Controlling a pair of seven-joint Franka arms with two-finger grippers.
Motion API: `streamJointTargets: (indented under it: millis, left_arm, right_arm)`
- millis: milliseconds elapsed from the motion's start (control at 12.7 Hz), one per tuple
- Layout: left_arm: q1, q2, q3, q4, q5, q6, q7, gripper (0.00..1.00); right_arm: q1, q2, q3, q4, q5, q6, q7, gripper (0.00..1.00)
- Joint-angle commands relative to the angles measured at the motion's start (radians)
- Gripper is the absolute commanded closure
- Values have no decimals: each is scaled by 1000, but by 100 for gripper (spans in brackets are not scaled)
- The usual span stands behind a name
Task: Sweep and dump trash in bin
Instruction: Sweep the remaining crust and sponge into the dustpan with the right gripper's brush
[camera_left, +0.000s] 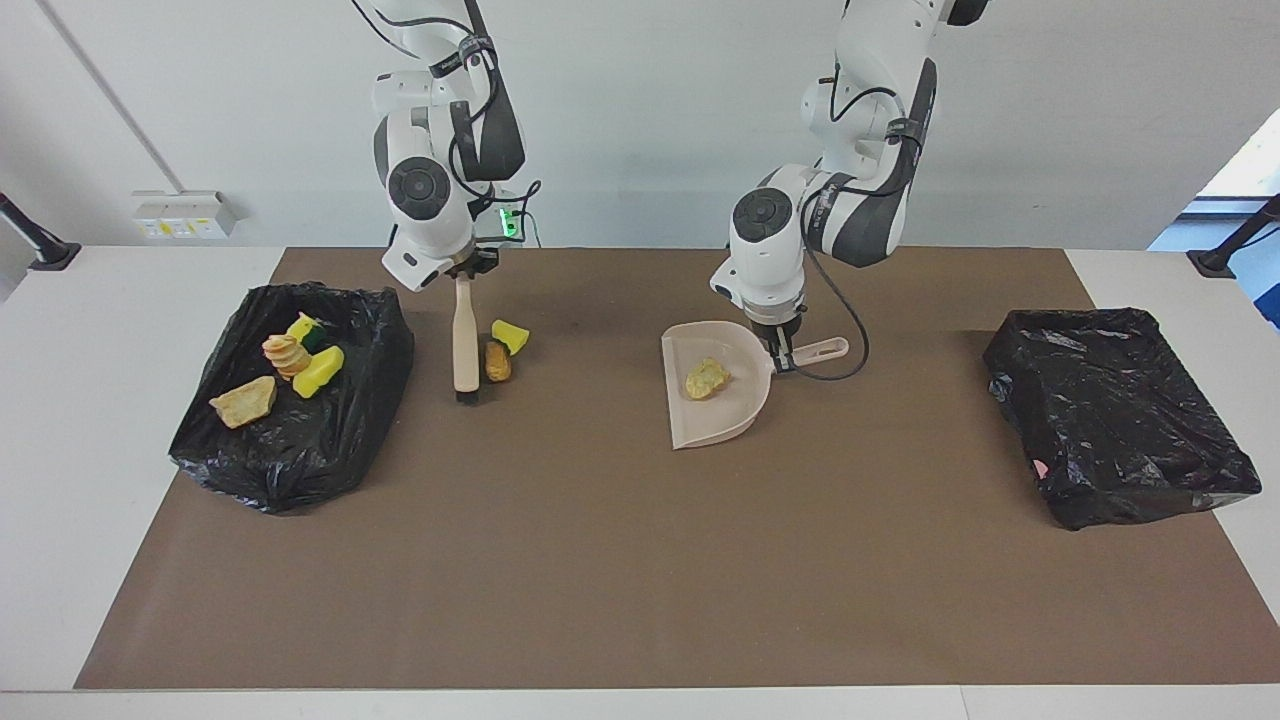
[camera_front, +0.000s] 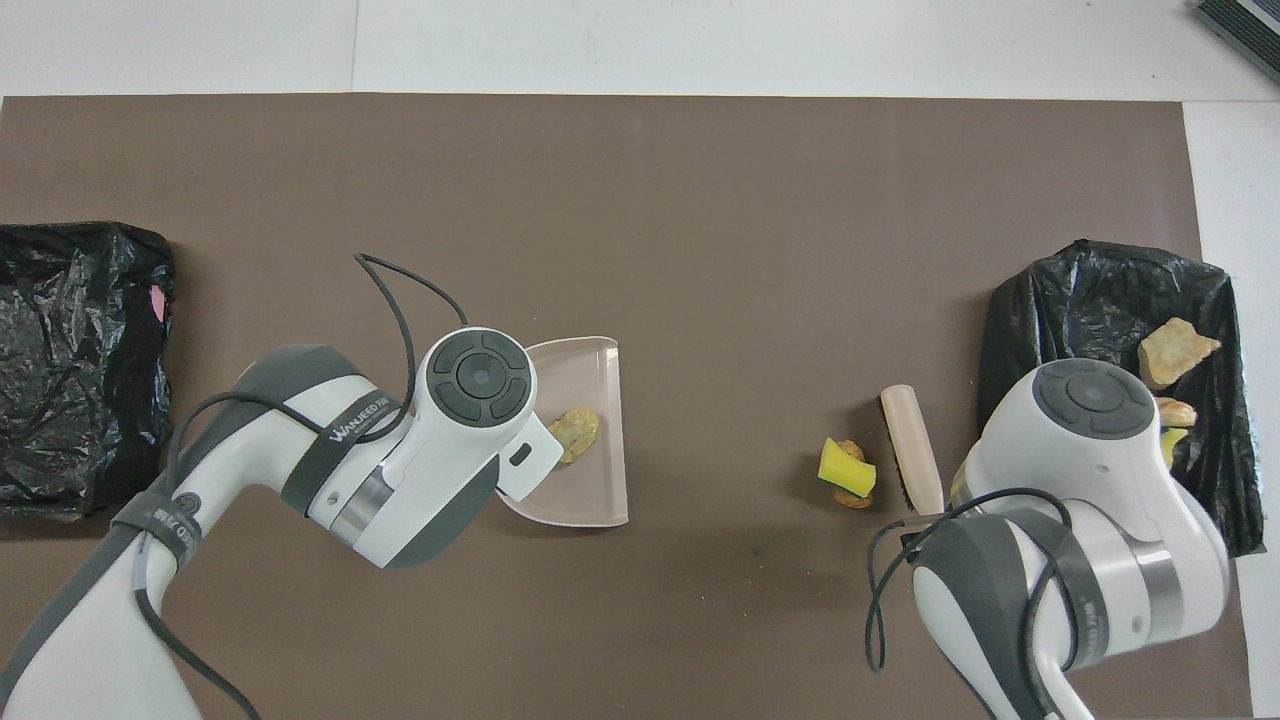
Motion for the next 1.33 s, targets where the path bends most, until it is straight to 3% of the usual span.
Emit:
streamJointTargets:
  millis: [0, 628, 785, 941, 1255]
  left_arm:
    - [3, -37, -2, -44, -15, 11, 20, 100]
    - [0, -37, -2, -46, -15, 17, 12, 100]
    - [-1, -37, -2, -47, -15, 16, 10, 100]
    - [-1, -37, -2, -47, -18, 22, 12, 100]
    - [-3, -50, -3, -65, -18, 22, 4, 100]
  right_arm:
    - [-7, -25, 8, -32, 39, 25, 9, 100]
    - [16, -16, 10, -37, 168, 66, 3, 100]
    - [26, 36, 13, -25, 220, 110, 10, 100]
    - [103, 105, 17, 27, 257, 155, 76, 100]
    - [197, 153, 17, 118, 300, 141, 170, 100]
